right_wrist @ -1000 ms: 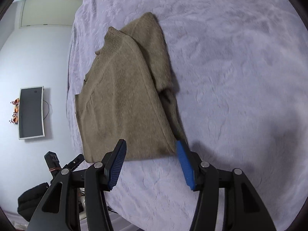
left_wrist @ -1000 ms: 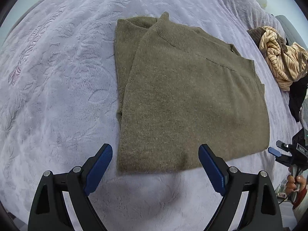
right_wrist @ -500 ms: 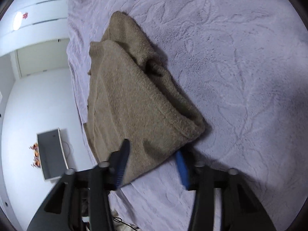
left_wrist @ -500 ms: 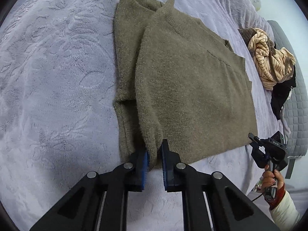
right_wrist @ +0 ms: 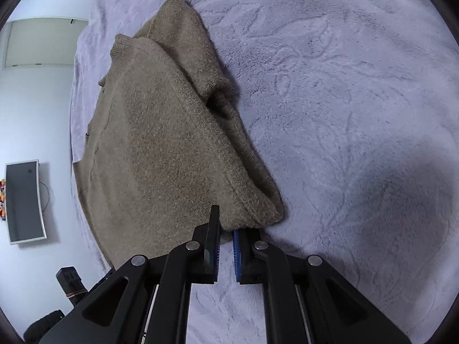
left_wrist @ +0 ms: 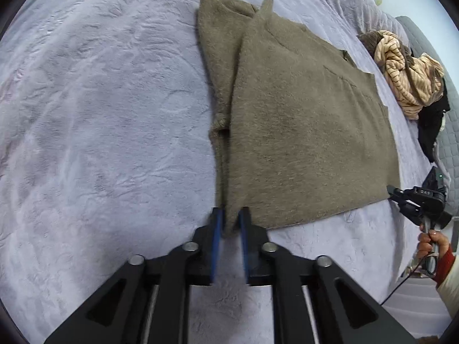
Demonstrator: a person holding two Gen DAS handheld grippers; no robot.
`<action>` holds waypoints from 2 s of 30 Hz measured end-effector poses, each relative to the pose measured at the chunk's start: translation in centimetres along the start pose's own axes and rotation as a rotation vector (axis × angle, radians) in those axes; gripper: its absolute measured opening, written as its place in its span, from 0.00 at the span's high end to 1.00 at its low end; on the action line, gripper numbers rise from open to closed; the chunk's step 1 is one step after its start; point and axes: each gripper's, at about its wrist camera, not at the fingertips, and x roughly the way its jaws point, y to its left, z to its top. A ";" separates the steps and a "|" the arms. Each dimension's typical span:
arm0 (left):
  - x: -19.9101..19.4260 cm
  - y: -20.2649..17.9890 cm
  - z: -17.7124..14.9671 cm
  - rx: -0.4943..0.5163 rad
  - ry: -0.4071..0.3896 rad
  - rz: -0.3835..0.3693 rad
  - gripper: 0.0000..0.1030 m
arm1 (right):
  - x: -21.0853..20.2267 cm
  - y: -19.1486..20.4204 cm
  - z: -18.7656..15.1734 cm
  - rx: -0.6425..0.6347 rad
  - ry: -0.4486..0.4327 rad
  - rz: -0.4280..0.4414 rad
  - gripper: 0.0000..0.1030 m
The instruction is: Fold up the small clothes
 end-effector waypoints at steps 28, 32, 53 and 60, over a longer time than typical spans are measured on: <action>-7.1 7.0 -4.8 -0.188 -0.113 0.098 0.09 | 19.0 20.7 -12.5 0.022 0.336 0.457 0.90; -6.5 6.9 -5.2 -0.174 -0.097 0.092 0.08 | 19.5 21.6 -13.5 -0.094 0.348 0.354 0.91; -1.5 7.0 -6.5 -0.256 -0.046 0.141 0.08 | 16.5 26.2 -18.4 -0.489 0.433 0.079 0.89; -2.1 6.9 -6.3 -0.258 -0.032 0.133 0.09 | 12.4 22.5 -17.9 -0.503 0.411 0.014 0.76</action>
